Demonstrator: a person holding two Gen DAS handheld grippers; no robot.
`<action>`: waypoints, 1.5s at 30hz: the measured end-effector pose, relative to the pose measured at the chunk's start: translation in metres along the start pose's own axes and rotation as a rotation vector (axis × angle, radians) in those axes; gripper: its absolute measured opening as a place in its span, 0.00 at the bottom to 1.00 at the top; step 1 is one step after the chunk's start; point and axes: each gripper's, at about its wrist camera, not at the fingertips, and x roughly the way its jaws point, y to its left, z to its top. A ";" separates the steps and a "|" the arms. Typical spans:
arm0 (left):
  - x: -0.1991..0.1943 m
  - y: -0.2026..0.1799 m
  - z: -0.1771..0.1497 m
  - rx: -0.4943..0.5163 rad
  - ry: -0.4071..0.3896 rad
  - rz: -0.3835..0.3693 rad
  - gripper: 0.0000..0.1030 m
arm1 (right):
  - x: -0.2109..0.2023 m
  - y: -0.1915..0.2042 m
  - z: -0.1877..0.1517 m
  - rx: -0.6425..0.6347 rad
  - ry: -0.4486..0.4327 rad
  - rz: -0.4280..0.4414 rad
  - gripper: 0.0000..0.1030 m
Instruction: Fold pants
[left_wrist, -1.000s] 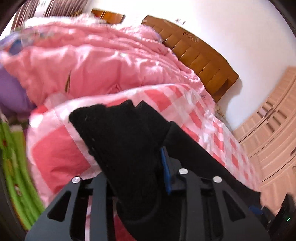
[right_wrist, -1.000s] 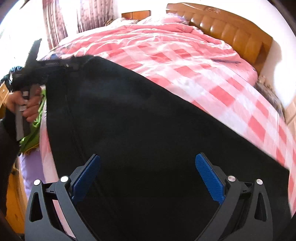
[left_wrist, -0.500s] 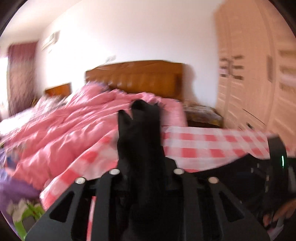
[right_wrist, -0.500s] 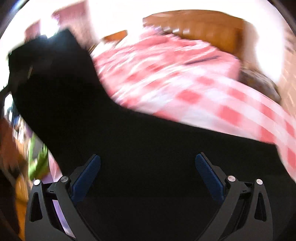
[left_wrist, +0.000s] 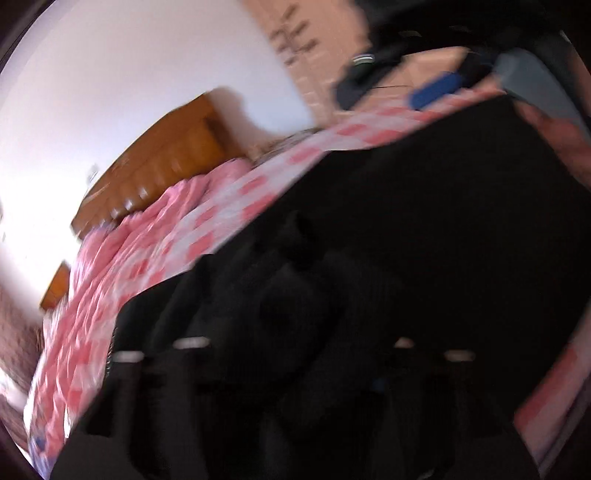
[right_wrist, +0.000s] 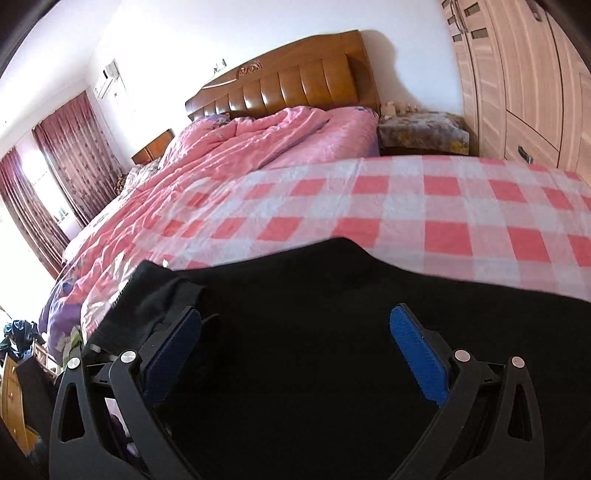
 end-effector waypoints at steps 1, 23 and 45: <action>-0.010 -0.005 -0.003 0.034 -0.042 -0.016 0.88 | 0.001 -0.002 -0.004 0.002 0.010 0.006 0.96; -0.029 0.120 -0.087 -0.247 0.052 0.089 0.85 | 0.025 0.085 -0.086 -0.080 0.284 0.432 0.62; -0.054 0.085 -0.077 -0.071 0.016 -0.048 0.76 | 0.000 0.119 -0.049 -0.133 0.068 0.388 0.09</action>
